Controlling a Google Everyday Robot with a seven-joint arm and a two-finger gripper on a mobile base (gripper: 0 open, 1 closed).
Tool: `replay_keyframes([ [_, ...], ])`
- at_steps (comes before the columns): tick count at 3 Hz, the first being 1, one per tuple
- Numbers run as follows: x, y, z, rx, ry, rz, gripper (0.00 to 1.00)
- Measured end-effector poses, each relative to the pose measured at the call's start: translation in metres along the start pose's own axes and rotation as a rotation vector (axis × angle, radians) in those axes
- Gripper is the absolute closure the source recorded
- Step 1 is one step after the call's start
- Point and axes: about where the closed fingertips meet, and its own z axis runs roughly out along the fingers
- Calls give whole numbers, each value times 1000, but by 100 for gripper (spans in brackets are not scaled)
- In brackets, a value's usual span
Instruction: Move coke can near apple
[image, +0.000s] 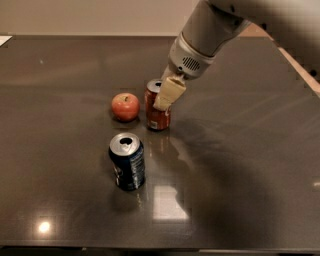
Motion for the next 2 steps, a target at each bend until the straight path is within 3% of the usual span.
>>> replay_keyframes([
  [1,-1,0,5,-9,-3,-3,12],
  [2,-2,0,5,-9,-3,-5,0],
])
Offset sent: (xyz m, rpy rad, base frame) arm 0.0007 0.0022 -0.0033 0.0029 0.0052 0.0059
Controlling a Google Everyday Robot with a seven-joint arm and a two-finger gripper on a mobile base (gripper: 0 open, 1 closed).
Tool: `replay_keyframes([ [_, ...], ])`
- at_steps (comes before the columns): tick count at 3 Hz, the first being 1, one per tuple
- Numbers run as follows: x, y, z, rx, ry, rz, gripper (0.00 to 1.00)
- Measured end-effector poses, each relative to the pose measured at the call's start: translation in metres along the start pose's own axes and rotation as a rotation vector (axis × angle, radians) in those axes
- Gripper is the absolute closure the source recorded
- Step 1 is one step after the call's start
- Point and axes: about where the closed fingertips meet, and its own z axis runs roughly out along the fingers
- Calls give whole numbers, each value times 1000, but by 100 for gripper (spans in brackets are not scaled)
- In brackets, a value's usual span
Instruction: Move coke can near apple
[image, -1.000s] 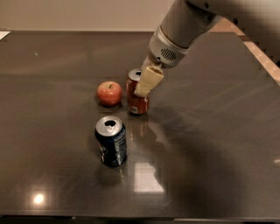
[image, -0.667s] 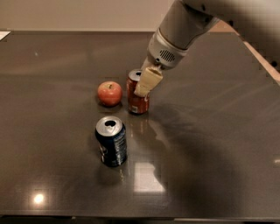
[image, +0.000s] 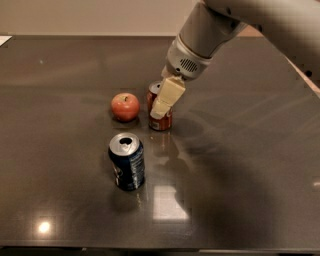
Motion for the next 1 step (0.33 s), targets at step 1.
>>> replay_keyframes([
  [1,0,0,0,0,0,0,0],
])
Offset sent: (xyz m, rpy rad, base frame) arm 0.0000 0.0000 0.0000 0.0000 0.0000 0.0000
